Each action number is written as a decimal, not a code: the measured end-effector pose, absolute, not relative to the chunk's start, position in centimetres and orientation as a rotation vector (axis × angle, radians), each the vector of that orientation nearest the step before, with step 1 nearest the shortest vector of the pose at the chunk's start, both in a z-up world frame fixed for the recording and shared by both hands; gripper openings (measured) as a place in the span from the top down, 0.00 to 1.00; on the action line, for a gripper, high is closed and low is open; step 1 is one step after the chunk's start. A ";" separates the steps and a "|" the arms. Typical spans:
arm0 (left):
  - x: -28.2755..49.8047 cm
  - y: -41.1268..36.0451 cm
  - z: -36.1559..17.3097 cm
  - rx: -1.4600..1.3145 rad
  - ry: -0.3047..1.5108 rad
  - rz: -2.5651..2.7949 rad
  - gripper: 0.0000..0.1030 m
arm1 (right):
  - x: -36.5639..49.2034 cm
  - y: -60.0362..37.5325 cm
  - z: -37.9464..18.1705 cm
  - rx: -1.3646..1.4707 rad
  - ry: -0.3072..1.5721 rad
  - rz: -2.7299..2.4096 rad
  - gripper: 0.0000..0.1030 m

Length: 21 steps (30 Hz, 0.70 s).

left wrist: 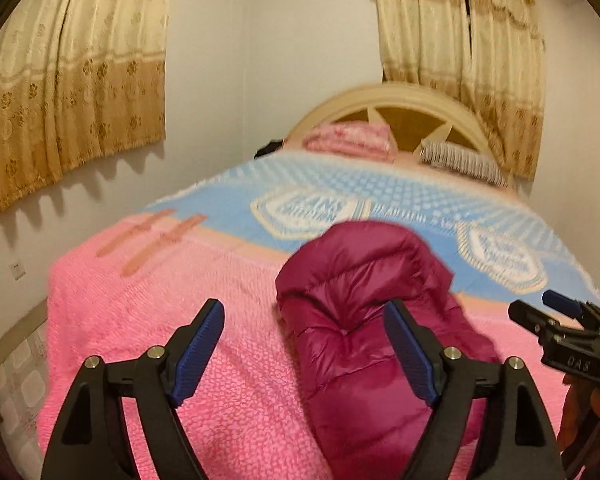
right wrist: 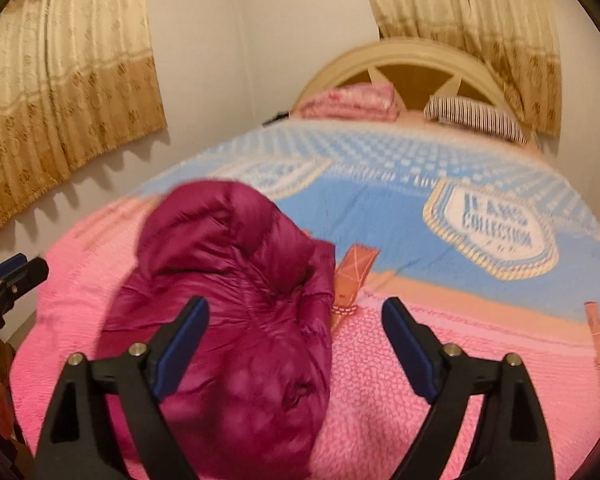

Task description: Fold large clothes

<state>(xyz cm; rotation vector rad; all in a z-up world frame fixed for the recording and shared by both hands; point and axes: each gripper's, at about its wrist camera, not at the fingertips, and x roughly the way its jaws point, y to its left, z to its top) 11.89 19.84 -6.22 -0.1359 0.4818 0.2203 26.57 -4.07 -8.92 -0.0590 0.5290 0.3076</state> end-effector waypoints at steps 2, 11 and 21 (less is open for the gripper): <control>11.0 19.6 -5.4 -0.139 0.461 0.212 0.18 | 25.1 -4.1 -8.0 -0.050 0.496 0.315 0.08; 9.9 19.4 -4.3 -0.149 0.426 0.183 0.17 | 21.0 -3.3 -5.6 -0.069 0.419 0.341 0.06; 9.6 19.6 -4.1 -0.162 0.422 0.173 0.17 | 20.3 -3.4 -5.7 -0.068 0.409 0.341 0.06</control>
